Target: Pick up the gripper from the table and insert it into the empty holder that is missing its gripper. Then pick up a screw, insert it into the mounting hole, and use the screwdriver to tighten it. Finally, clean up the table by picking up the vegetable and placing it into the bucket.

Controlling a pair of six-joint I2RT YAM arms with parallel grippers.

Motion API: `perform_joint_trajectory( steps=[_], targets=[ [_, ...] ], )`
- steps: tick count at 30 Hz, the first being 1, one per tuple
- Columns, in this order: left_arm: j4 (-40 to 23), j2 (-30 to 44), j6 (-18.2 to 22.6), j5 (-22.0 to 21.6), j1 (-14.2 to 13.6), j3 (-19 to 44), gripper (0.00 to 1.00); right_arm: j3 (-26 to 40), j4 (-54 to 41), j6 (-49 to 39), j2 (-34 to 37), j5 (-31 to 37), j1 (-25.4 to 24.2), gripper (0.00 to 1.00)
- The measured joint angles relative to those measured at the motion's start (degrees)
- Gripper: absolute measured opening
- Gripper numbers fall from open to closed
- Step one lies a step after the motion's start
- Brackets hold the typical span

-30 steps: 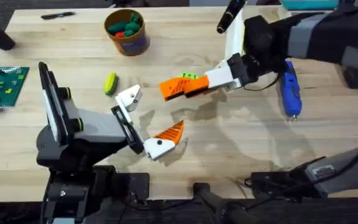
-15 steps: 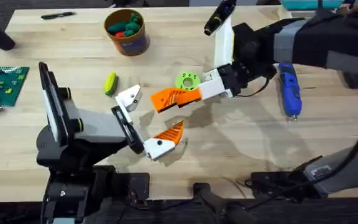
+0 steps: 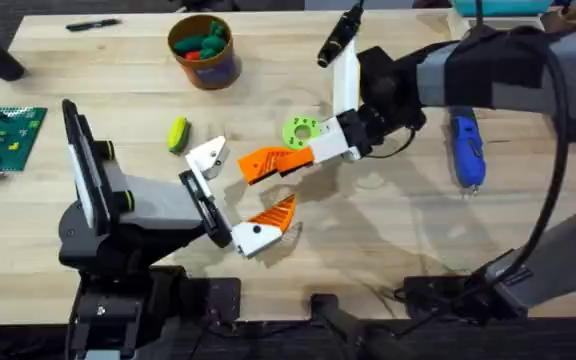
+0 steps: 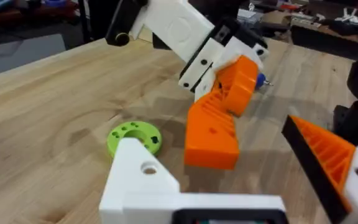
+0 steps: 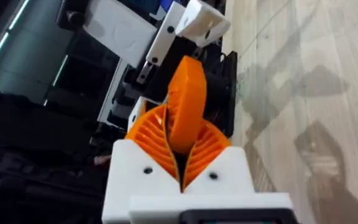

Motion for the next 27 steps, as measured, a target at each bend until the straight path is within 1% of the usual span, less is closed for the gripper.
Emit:
perform_joint_trajectory(
  steps=[7,13,18,27],
  targets=[
    [0.0,-0.02,0.0,0.0,0.0,0.0,0.985,0.0,9.11,8.0,0.0,0.03,2.24,0.006],
    [0.0,-0.02,0.0,0.02,0.0,0.0,0.985,0.0,13.56,14.43,0.0,0.0,3.11,0.006],
    [0.0,-0.01,0.0,0.02,0.0,0.0,0.985,0.0,15.84,16.4,0.13,-0.75,3.22,0.006],
    [-0.02,0.0,0.0,0.02,0.0,0.0,0.985,0.0,16.13,17.48,0.22,-1.99,3.22,0.006]
  ],
)
